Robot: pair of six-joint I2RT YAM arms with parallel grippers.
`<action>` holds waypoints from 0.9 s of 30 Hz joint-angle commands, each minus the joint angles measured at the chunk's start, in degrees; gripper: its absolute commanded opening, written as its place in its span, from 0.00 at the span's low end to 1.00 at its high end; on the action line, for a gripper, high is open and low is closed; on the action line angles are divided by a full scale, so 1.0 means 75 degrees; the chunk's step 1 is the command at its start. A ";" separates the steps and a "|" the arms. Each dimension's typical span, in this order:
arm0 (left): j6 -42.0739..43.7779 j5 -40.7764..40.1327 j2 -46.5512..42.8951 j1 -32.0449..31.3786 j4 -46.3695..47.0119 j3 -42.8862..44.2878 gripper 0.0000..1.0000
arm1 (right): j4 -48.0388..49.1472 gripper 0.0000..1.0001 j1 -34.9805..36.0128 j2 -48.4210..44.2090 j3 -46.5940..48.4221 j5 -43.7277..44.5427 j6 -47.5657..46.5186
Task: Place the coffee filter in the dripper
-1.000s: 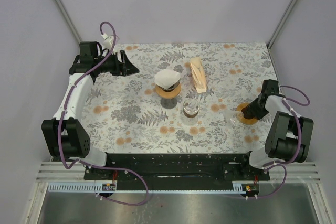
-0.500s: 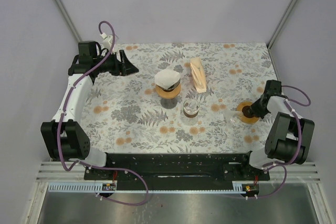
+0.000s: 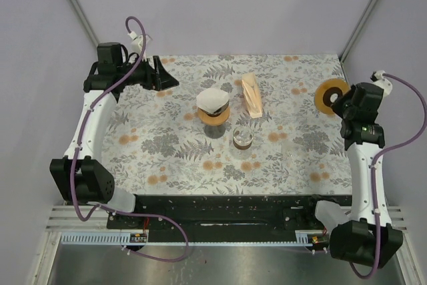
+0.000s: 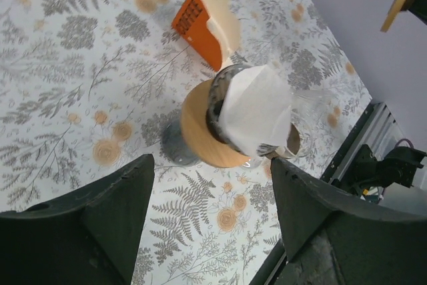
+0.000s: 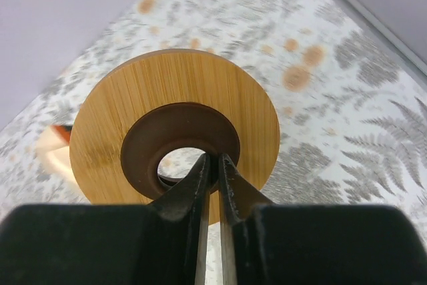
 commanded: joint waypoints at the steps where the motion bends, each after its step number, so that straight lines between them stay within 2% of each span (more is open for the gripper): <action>1: 0.0331 0.0339 -0.0431 -0.0647 -0.0124 0.1061 0.76 | 0.0400 0.00 0.1271 -0.0183 0.0877 0.0224 -0.0525; 8: 0.0730 -0.0118 -0.0572 -0.2637 -0.0335 0.1905 0.91 | 0.0586 0.00 0.3943 0.0202 0.1687 0.0811 0.0166; 12: 0.0730 -0.0493 -0.0198 -0.3401 -0.0488 0.2339 0.99 | 0.0857 0.00 0.5396 0.0647 0.2015 0.1348 0.0284; 15: 0.1092 -0.0902 0.0142 -0.3952 -0.0651 0.2573 0.99 | 0.1067 0.00 0.6346 0.1128 0.2366 0.1689 0.0097; 18: 0.1222 -0.1546 0.0400 -0.4188 -0.0757 0.2726 0.99 | 0.1173 0.00 0.6839 0.1456 0.2672 0.1760 0.0037; 23: 0.1409 -0.2707 0.0588 -0.4188 -0.0828 0.2774 0.99 | 0.1454 0.00 0.7145 0.1516 0.2789 0.1772 0.0003; 25: 0.1375 -0.2732 0.0647 -0.4176 -0.0828 0.2750 0.96 | 0.1466 0.00 0.7239 0.1563 0.2825 0.1714 -0.0056; 27: 0.1269 -0.2441 0.0682 -0.4188 -0.0781 0.2762 0.89 | 0.1559 0.00 0.7298 0.1598 0.2825 0.1597 -0.0068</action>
